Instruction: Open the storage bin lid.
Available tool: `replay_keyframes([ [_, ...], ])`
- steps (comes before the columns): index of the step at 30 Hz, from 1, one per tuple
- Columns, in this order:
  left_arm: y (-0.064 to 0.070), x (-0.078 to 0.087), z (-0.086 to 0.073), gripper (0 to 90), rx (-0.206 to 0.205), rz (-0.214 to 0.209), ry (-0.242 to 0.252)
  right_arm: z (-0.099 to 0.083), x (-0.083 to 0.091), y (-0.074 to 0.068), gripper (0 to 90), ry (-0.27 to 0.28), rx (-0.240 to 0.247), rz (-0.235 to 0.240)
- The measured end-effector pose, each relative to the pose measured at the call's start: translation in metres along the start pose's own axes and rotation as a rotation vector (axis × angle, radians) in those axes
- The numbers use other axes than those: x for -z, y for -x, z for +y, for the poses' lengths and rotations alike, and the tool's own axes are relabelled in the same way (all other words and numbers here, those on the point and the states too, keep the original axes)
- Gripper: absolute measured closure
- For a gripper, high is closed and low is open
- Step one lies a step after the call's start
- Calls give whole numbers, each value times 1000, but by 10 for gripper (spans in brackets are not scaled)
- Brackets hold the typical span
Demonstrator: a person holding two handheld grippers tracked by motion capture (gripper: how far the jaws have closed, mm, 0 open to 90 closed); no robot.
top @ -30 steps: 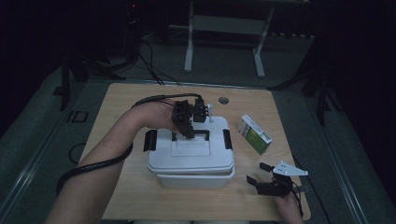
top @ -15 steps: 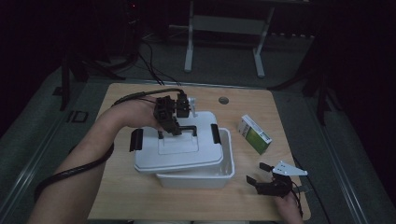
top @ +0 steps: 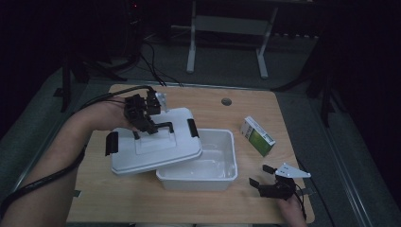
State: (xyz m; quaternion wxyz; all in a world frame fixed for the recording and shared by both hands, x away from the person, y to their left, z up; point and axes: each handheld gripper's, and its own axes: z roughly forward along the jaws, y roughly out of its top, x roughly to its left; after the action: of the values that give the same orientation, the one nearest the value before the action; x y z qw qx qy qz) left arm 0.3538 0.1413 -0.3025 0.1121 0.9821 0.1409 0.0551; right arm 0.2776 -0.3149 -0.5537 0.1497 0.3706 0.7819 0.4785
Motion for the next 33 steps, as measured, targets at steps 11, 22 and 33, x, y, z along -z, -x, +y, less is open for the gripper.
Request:
replay_keyframes([
  [11, -8, 2, -57, 835, 119, 10, 3, 0, -1, 0, 140, -8, 1, -3],
  [22, -10, -4, -107, 835, 200, 12, 10, 0, -2, -2, 140, -13, 6, -5],
  [33, -15, -26, -145, 835, 280, 15, 4, 0, -2, -2, 140, -18, 7, -3],
])
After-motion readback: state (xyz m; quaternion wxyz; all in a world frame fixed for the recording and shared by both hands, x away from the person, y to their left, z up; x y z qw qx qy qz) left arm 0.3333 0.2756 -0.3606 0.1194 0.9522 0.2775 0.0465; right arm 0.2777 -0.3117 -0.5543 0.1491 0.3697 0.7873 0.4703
